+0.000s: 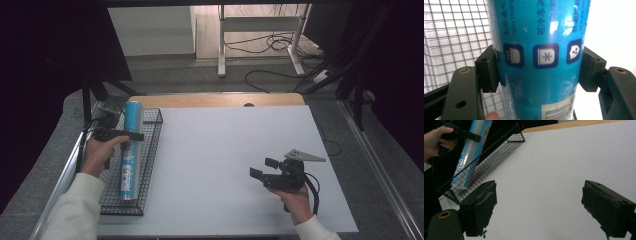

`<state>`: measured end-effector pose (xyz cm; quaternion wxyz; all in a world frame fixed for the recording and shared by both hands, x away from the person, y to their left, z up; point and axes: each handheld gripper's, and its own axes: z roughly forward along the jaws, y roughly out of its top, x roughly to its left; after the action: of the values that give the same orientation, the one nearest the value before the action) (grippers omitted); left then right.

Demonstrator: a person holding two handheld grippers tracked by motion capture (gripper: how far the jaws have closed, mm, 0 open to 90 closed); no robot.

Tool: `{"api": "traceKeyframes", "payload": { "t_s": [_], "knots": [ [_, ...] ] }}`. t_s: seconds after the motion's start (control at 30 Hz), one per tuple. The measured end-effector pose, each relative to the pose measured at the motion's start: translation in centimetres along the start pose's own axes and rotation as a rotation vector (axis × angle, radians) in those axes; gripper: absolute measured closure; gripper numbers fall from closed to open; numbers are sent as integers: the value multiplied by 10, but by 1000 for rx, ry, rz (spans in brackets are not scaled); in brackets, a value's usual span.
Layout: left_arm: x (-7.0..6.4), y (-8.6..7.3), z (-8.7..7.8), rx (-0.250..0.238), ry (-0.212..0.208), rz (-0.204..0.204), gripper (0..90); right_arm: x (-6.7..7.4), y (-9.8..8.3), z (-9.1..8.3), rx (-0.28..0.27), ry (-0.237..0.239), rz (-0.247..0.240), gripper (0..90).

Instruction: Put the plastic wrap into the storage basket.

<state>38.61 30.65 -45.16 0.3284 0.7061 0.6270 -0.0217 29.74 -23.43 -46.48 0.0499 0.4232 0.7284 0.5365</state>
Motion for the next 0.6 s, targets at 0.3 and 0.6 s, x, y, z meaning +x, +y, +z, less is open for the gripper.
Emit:
{"api": "traceKeyframes", "payload": {
  "t_s": [0.3, 0.6],
  "knots": [
    [-1, 5, 33, 35, 86, -49, 319, -1, 0, -1, -2, -6, -6, 134],
    [3, 4, 53, 67, 159, -79, 312, -1, 1, -2, -6, -11, -12, 134]
  ]
}}
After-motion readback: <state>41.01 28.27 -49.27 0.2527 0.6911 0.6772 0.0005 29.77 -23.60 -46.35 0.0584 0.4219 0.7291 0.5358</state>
